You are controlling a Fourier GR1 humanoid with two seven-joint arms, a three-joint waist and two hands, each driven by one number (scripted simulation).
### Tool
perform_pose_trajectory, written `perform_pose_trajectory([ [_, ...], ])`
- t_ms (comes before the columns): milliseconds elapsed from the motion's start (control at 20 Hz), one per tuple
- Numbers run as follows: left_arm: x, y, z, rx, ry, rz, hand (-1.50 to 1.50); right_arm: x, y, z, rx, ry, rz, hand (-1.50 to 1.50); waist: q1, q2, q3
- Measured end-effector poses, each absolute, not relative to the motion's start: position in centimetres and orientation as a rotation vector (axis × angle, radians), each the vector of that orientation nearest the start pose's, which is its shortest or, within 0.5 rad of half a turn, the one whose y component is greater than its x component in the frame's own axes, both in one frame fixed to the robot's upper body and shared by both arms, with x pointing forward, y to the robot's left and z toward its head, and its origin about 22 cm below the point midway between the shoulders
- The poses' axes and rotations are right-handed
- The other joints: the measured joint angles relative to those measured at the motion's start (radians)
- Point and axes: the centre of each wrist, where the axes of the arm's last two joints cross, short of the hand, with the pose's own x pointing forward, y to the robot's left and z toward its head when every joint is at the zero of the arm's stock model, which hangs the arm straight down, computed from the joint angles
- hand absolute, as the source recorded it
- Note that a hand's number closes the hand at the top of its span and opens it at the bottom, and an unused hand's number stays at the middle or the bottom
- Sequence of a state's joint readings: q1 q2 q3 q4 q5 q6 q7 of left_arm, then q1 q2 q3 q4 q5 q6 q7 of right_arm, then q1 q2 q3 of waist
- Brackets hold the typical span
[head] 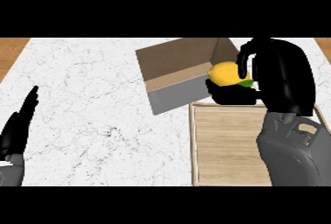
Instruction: Pick the lemon from the tray and place it in the cardboard box
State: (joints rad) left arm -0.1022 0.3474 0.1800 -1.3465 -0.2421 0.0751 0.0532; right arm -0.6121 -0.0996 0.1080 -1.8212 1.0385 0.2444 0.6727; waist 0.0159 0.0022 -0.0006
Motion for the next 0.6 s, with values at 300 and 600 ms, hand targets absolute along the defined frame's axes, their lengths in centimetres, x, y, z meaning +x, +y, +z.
perform_pose_trajectory([
  [300, 26.2, 35.8, 1.1, 0.635, -1.374, -0.228, 0.0, 34.3, -11.9, 22.1, -0.996, -1.563, 0.566, 1.5, 0.005, 0.002, 0.0],
  [600, 26.6, 35.1, 1.2, 0.633, -1.381, -0.227, 0.0, 39.7, -10.7, 21.0, -0.93, -1.536, 0.53, 1.5, 0.012, 0.006, 0.0],
])
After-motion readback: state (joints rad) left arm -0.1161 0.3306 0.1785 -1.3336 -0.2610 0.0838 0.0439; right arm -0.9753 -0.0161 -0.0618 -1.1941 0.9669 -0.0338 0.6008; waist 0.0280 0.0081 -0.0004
